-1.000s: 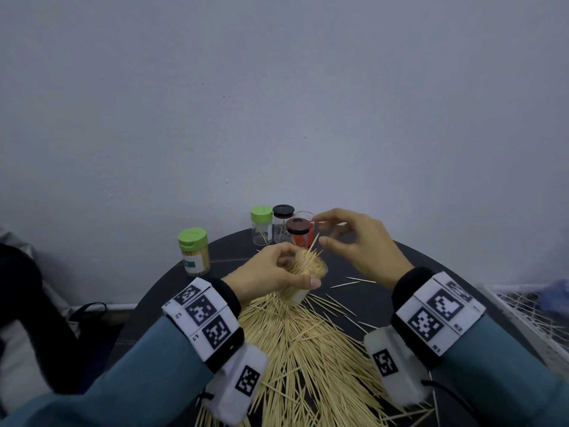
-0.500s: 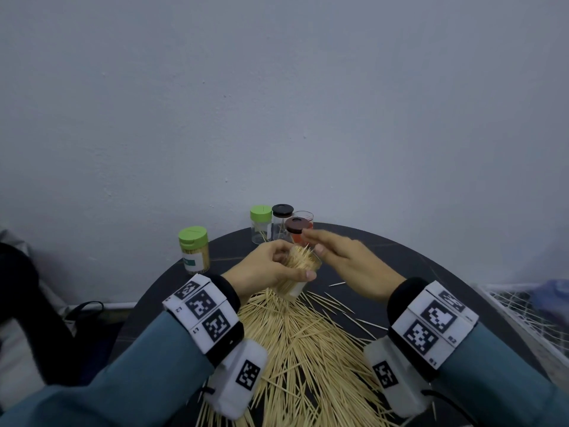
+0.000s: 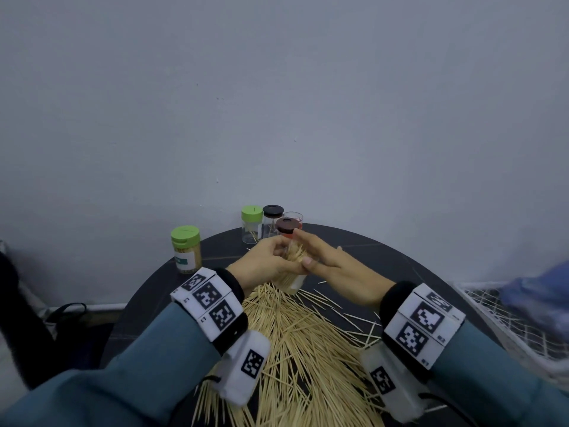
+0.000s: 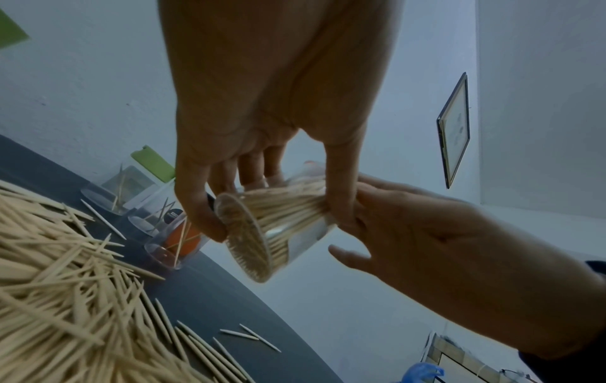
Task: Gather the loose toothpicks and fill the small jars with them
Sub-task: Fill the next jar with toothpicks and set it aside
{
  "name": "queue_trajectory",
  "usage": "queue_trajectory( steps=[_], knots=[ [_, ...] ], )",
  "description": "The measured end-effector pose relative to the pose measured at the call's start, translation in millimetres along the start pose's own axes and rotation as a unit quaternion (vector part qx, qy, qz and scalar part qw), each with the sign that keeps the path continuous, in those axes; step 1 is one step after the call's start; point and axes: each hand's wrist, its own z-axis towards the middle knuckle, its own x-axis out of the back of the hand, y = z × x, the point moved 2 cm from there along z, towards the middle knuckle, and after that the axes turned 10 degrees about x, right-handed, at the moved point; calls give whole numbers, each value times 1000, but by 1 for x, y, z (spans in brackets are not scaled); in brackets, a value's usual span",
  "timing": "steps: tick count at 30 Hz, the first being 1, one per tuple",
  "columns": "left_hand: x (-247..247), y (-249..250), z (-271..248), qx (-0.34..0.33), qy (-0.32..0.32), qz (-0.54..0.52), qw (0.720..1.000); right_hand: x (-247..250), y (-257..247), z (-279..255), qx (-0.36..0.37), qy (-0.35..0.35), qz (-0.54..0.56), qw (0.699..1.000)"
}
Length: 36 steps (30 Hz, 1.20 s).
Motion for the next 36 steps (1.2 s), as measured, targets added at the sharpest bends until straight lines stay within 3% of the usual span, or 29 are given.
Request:
queue_trajectory(
  steps=[7, 13, 15, 19, 24, 36],
  knots=[
    [-3, 3, -7, -1, -9, 6, 1000, 5, -15, -10, 13, 12, -30, 999],
    [-1, 7, -16, 3, -7, 4, 1000, 17, -18, -26, -40, 45, -97, 993],
    [-1, 11, -18, -1, -1, 5, 1000, 18, -16, -38, -82, 7, -156, 984],
    [-1, 15, -27, -3, 5, 6, 1000, 1, -10, -66, -198, -156, -211, 945],
    [-4, 16, -35, -3, 6, 17, 1000, -29, 1, -85, -264, -246, -229, 904],
    [11, 10, -39, 7, 18, -1, 1000, -40, 12, -48, -216, -217, -237, 922]
  ],
)
